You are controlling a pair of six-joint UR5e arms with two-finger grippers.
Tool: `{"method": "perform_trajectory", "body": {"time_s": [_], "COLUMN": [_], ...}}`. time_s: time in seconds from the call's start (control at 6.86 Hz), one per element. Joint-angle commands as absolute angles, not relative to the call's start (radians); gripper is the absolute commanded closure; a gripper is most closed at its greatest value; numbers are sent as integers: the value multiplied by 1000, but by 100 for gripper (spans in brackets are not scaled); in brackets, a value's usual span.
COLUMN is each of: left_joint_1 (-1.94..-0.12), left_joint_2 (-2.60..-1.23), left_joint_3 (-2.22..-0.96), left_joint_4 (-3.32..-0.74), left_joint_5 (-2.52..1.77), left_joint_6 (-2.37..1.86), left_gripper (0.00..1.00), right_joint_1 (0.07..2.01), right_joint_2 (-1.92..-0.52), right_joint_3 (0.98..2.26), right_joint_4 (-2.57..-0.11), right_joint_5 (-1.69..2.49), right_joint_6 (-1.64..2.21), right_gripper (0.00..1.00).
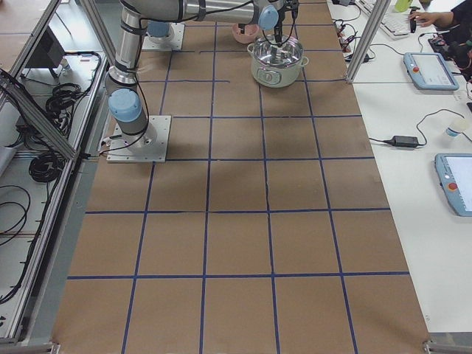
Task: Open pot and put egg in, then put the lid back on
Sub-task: 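Grasp the glass lid knob with the right gripper and lift it off the pot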
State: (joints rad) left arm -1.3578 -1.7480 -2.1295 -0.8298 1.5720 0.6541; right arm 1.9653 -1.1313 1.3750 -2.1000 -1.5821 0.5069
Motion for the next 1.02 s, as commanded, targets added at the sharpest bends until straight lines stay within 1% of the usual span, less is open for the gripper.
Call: {"method": "perform_trajectory", "body": {"time_s": [0.0,0.29,0.58,0.88], "left_joint_1": [-1359,-1364,-1364,-1362], "left_joint_2": [-1752,-1758,-1767,-1775], "left_joint_3": [-2135,-2135,-2131,-2129], "left_joint_4": [-831,-830,-830,-828], "left_joint_5": [1628,1612,1556,1560], "left_joint_6": [649,646,650,655], "left_gripper": [0,0,4,4], "right_joint_1": [1901,1731,1578,1549], "right_joint_2": [-1234,-1363,-1460,-1498], "right_joint_3": [1379,1381,1384,1434], "right_joint_4": [-1987,-1767,-1579,-1549], "right_joint_5": [-1571,-1511,-1511,-1509], "right_joint_6": [468,311,134,100], "right_gripper": [92,92,92,92]}}
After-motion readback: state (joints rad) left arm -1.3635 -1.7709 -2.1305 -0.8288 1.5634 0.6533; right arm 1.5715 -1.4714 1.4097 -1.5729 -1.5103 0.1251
